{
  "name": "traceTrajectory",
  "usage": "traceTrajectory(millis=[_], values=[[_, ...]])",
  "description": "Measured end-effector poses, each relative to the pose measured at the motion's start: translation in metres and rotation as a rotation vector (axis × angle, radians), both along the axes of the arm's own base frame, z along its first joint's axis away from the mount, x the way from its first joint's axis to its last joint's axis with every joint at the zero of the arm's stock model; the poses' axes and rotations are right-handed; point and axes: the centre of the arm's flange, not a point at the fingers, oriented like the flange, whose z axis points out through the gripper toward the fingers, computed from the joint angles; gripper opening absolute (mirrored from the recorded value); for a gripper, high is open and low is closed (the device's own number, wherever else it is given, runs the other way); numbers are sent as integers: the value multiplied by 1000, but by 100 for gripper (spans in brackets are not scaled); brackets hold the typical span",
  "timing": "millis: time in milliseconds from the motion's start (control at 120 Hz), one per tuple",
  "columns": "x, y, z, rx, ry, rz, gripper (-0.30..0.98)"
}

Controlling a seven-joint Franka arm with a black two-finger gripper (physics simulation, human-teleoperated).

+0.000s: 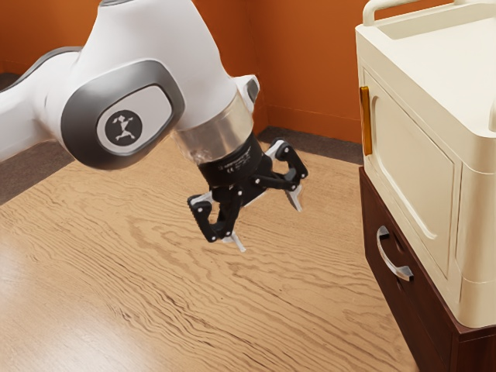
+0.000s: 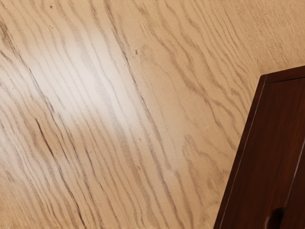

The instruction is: Pull the drawer handle with one arm to open the drawer

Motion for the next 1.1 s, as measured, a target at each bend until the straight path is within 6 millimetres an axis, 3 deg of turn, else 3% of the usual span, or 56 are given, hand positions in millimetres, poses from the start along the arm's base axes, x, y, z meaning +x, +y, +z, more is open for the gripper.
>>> traceTrajectory(millis=[125, 308, 375, 583, 1100], values=[[-6, -2, -5, 3, 56, 64, 69], [-12, -41, -15, 13, 91, 77, 69], [-5, -52, -24, 14, 106, 77, 69], [26, -56, -34, 7, 75, 36, 69], [48, -77, -60, -9, -15, -97, 69]])
